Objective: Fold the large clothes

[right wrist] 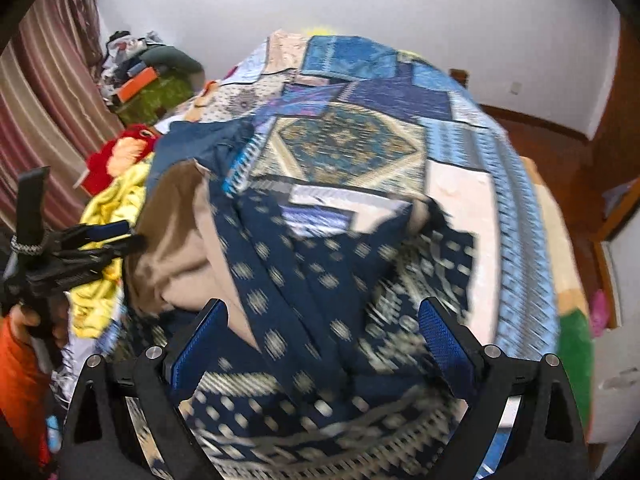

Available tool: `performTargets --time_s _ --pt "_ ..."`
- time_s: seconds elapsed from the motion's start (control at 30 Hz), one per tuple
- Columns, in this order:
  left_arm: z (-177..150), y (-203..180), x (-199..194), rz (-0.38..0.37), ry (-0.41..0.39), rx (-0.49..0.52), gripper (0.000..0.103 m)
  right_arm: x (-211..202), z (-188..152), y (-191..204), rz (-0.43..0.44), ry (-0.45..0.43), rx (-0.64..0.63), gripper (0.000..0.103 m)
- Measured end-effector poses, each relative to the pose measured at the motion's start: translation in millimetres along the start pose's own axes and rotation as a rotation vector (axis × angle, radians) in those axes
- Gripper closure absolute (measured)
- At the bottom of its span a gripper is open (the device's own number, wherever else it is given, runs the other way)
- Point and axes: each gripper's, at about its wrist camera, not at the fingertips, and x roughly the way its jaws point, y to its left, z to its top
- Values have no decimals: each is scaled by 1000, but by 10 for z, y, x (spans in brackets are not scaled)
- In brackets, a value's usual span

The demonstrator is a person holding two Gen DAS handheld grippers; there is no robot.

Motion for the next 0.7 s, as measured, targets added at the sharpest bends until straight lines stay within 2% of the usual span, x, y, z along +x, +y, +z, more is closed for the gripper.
performTargets --time_s 0.13,0.27,0.33,0.4,0.43,0.5,0.53,0.57,0.6,0.63,0.67,0.7 --pt "161 -95 120 -17 -10 39 45 263 178 163 80 29 -12 8" --pt "288 -152 229 -22 -23 74 45 576 336 305 107 55 -36 8" --pt "343 -161 275 -22 -30 84 45 697 388 332 121 63 -41 12" --pt "394 -166 301 -27 -52 95 45 791 432 371 147 72 -57 34" --pt "414 -173 302 -31 -64 101 45 830 445 392 152 77 -66 40" --pt "442 -205 295 -34 -83 121 46 853 455 406 160 67 -78 62" --pt "443 -222 285 -36 -92 131 52 858 454 421 168 57 -85 68" --pt "444 -249 274 -40 -99 145 64 849 452 423 171 49 -88 78" --pt "444 -273 270 -44 -97 157 71 833 449 427 173 38 -91 83" --pt "442 -296 264 -43 -94 167 84 799 441 433 175 22 -96 86" --pt "434 -315 253 -40 -94 174 93 765 435 434 177 13 -97 89" --pt "421 -333 233 -38 -98 182 94 724 426 433 179 3 -100 91"
